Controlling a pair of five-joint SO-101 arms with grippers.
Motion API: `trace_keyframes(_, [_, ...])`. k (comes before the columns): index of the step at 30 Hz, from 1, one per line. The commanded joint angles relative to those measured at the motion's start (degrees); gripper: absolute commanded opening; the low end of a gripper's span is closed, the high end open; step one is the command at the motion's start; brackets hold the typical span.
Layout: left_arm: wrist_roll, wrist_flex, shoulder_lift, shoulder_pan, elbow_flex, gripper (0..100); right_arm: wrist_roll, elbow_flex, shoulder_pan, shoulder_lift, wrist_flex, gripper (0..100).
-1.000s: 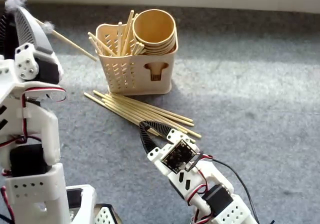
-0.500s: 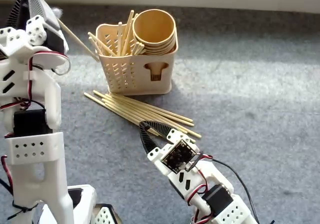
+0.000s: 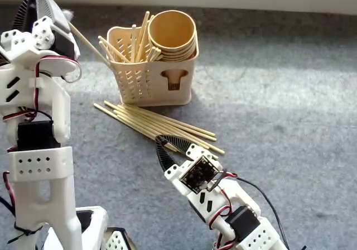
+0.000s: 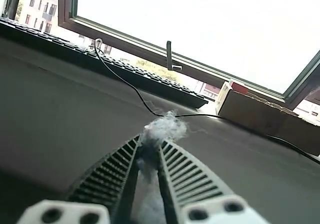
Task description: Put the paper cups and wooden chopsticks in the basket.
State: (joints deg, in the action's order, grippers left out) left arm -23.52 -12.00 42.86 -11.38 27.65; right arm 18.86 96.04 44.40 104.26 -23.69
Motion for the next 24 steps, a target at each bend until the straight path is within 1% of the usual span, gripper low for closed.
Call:
trace_keyframes(1, [-0.8,2.3,0.0,2.8,-4.7,1,0.6,5.3,0.3,0.6,-0.2,0.5])
trace_keyframes(6, [-0.9,3.6,0.0,3.1,-10.2,1,0.5,5.3,0.3,0.6,-0.2,0.5])
trace_keyframes(8, [-0.5,3.6,-0.1,4.6,-11.6,1,0.5,5.3,0.3,0.6,-0.2,0.5])
trace_keyframes(12, [-0.4,3.6,-0.6,6.3,-11.5,1,0.5,5.3,0.3,0.6,-0.2,0.5])
trace_keyframes(18, [-0.4,3.7,-8.6,7.0,-11.0,1,0.5,5.3,0.3,0.6,-0.2,0.5])
trace_keyframes(24, [-0.4,3.4,-12.6,7.0,-11.0,1,0.5,5.3,0.2,0.6,-0.2,0.5])
